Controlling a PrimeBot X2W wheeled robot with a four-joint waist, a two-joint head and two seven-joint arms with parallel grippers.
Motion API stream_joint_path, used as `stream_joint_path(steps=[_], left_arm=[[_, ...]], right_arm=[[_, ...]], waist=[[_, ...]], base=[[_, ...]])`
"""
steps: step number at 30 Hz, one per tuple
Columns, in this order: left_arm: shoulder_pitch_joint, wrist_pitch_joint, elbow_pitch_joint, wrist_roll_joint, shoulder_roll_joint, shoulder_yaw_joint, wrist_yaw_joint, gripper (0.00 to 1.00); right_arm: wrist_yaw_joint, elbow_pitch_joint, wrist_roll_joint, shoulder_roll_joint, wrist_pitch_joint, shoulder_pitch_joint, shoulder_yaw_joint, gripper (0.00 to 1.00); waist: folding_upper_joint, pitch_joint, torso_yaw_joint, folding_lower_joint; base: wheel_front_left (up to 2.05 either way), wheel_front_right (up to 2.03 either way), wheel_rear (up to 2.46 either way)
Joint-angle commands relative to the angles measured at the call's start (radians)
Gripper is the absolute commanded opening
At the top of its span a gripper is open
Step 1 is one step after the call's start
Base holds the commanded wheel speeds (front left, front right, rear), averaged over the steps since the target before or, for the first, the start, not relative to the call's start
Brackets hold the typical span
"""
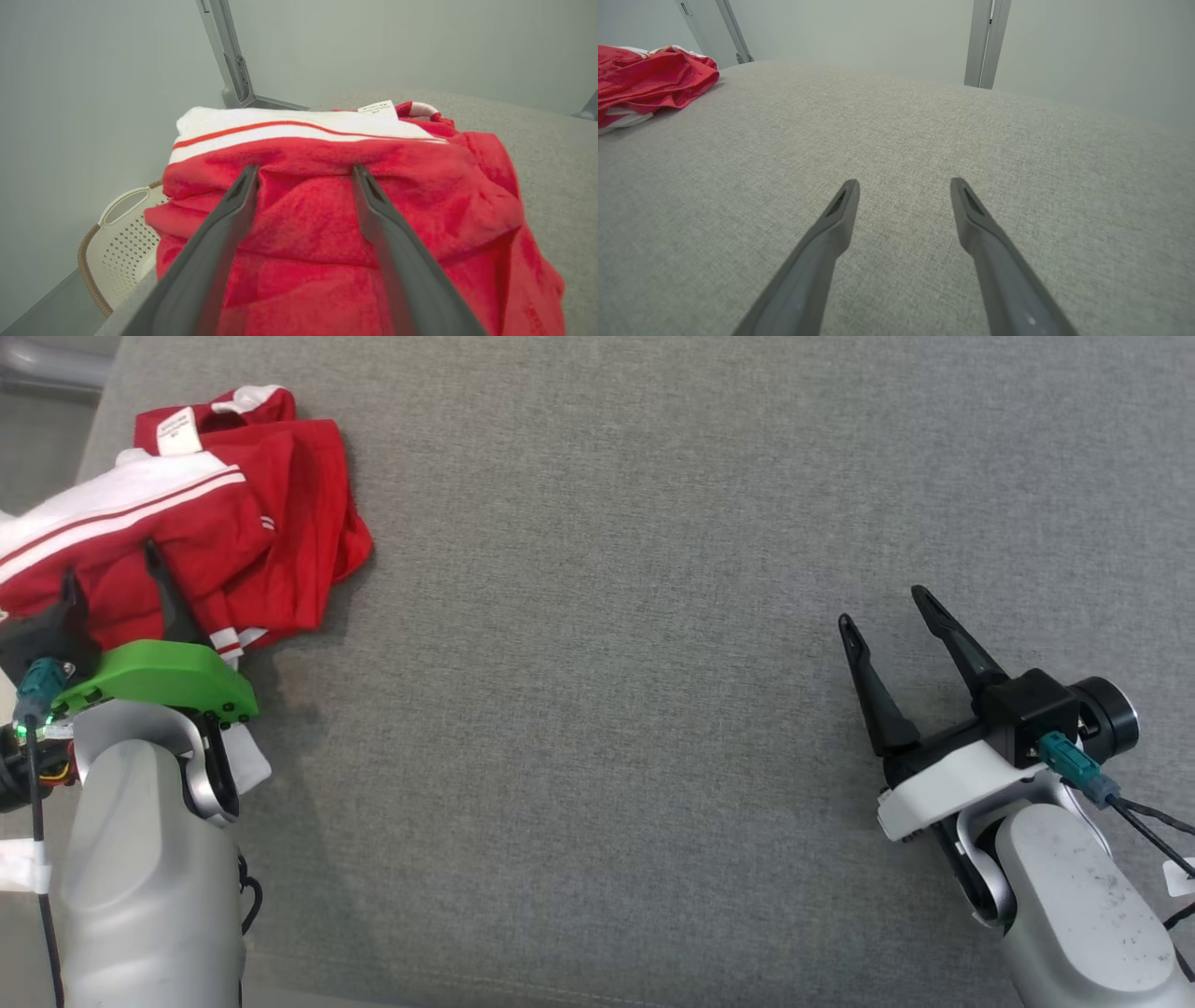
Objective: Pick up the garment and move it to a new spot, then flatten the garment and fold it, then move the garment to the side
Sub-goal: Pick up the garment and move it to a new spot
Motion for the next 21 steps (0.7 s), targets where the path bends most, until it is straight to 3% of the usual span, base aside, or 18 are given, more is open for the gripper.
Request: stream_joint_path(steps=[1, 6, 7, 8, 14, 21], left_arm=[[-0.022, 0.001, 0.026, 0.0, 0.009, 0.011, 0.014, 1.0], [-0.061, 0.001, 0.139, -0.008, 0.013, 0.035, 0.027, 1.0], [-0.067, 0.001, 0.149, -0.009, 0.013, 0.04, 0.03, 0.92], [-0.072, 0.001, 0.158, -0.015, 0.012, 0.047, 0.031, 0.0], [-0.086, 0.001, 0.157, -0.008, 0.009, 0.059, 0.018, 0.0], [-0.098, 0.0, 0.055, 0.033, 0.026, 0.04, -0.025, 0.0]], right_arm=[[0.0, -0.001, 0.008, -0.005, -0.003, -0.018, 0.001, 1.0], [0.0, 0.003, 0.012, -0.009, -0.003, -0.017, -0.003, 1.0], [0.0, 0.004, 0.013, -0.01, -0.003, -0.017, -0.004, 1.0], [0.0, 0.006, 0.014, -0.01, -0.003, -0.018, -0.004, 1.0], [0.0, 0.019, 0.015, 0.003, -0.003, -0.021, -0.007, 1.0], [0.0, 0.035, 0.018, 0.036, -0.003, -0.002, -0.012, 1.0]], waist=[[0.0, 0.038, -0.042, -0.0001], [0.0, 0.046, -0.057, -0.0001], [0.0, 0.046, -0.058, -0.0001], [0.0, 0.047, -0.059, -0.0001], [0.0, 0.028, -0.061, -0.0001], [0.0, -0.037, -0.073, -0.0001]], base=[[0.0, 0.0, 0.0], [0.0, 0.0, 0.0], [0.0, 0.0, 0.0], [0.0, 0.0, 0.0], [0.0, 0.0, 0.0], [0.0, 0.0, 0.0]])
